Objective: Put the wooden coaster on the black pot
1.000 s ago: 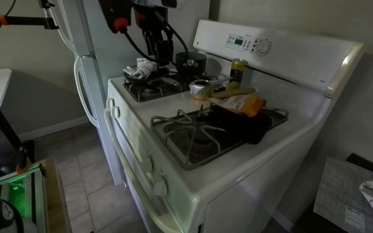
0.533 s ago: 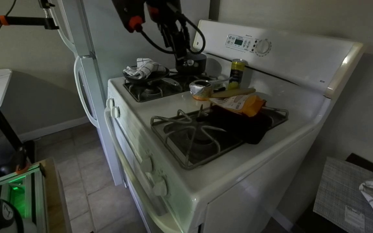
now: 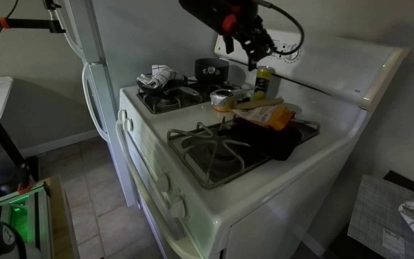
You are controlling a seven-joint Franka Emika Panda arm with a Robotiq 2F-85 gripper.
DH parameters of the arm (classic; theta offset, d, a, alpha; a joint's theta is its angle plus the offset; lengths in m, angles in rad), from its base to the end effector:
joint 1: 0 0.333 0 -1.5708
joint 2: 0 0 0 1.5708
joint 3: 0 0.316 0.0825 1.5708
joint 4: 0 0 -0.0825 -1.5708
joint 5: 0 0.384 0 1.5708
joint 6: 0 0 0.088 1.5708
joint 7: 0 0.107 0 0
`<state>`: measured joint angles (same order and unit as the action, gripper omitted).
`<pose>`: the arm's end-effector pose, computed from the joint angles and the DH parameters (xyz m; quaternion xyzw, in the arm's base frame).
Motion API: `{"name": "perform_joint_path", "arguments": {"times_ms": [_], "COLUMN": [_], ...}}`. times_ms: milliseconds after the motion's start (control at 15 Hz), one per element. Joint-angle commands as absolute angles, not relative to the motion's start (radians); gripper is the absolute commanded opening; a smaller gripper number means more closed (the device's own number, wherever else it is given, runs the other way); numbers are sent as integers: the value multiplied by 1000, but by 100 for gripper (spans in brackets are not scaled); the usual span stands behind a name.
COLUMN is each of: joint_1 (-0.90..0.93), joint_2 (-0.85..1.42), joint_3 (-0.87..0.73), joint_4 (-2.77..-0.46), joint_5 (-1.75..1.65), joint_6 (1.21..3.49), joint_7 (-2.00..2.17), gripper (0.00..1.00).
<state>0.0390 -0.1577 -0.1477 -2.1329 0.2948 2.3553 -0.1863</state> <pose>0.5362 -0.0578 0.5157 -0.9726 0.0459 -0.2025 0.1044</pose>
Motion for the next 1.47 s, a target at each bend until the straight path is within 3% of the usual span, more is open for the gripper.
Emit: {"name": "perform_joint_path", "arguments": {"times_ms": [0,467,800,1067,1400], "joint_1": [-7,-28,-72,-130,-153], "joint_2": [-106,-64,17,131,283], "joint_3": [-129,-121,-170,-172,-137], "joint_4": [-2077,-2026,-1860,-1724,-1653], "joint_5": [264,271,577,564,532], "joint_6": [2363,2362,2183,2014,2104], "joint_7": [-185,-176,-361,-343,-267], "gripper": [100,100,100,100,100]}}
